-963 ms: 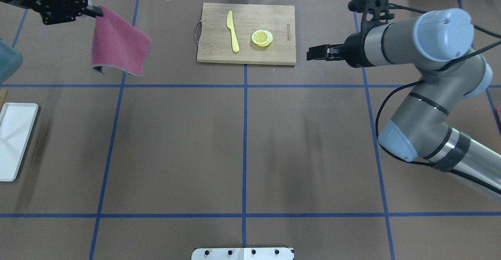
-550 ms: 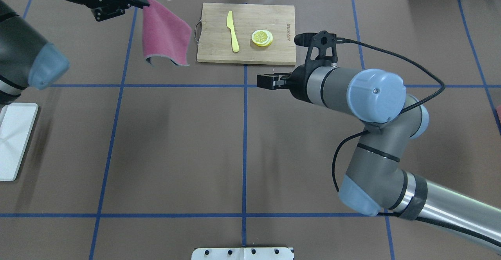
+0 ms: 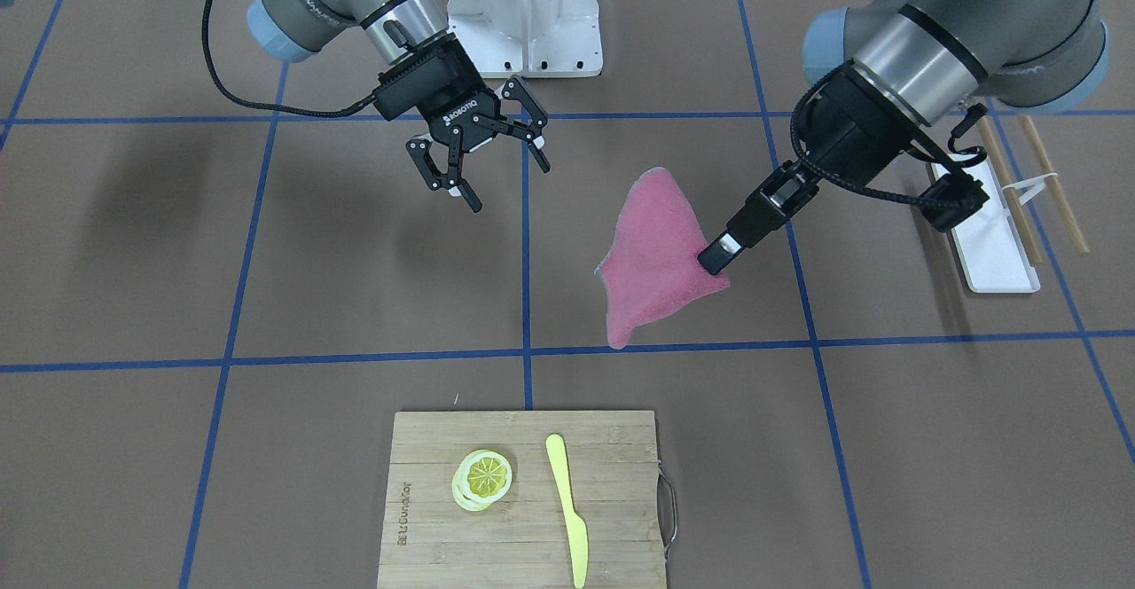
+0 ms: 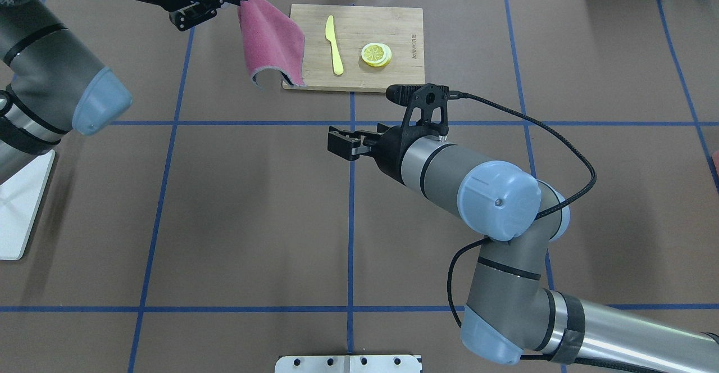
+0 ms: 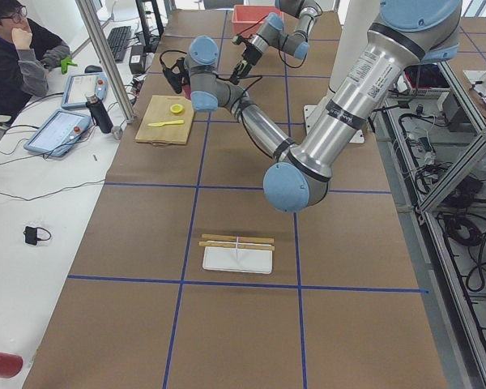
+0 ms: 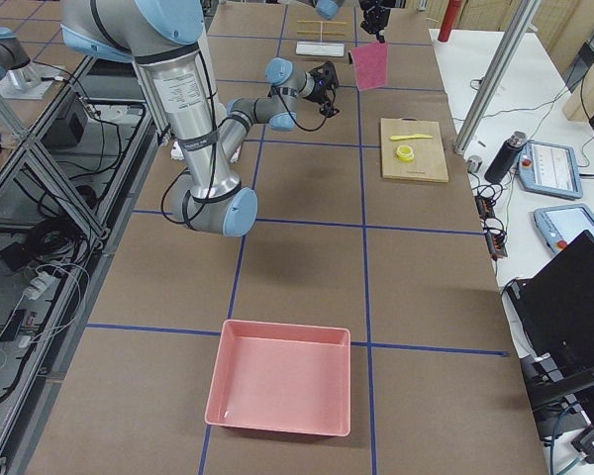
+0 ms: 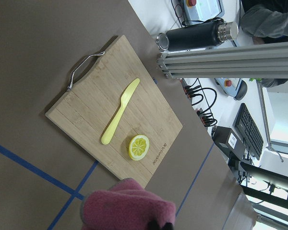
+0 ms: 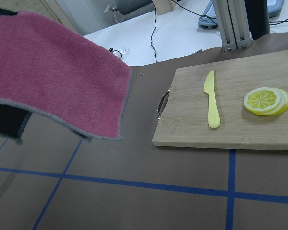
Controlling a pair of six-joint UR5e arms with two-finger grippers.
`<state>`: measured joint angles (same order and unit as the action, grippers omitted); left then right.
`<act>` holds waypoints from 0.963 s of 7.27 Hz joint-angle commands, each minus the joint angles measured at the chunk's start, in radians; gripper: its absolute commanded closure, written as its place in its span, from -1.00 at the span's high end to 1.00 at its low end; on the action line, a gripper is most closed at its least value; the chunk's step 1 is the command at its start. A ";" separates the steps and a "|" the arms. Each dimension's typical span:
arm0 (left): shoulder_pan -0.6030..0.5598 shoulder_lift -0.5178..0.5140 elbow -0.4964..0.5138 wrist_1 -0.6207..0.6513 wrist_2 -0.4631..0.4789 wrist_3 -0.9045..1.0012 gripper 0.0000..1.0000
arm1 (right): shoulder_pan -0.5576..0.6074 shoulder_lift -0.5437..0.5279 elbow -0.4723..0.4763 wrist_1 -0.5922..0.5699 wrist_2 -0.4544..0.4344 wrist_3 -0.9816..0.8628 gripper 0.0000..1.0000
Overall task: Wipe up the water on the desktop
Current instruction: 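Close the right gripper on the hanging pink towel below the left gripper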
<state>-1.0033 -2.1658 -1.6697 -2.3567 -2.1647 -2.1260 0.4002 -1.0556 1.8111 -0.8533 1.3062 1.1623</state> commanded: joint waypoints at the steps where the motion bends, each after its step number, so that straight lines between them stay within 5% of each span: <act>1: 0.015 -0.002 -0.001 0.002 0.003 -0.069 -1.00 | -0.055 -0.003 -0.003 0.003 -0.149 -0.170 0.98; 4: 0.035 -0.005 -0.007 0.028 0.017 -0.126 -1.00 | -0.095 0.064 -0.122 0.000 -0.336 -0.319 0.98; 7: 0.101 -0.022 -0.008 0.030 0.095 -0.164 -1.00 | -0.096 0.115 -0.165 -0.001 -0.369 -0.320 0.97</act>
<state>-0.9244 -2.1846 -1.6770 -2.3274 -2.0904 -2.2826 0.3052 -0.9584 1.6595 -0.8542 0.9503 0.8432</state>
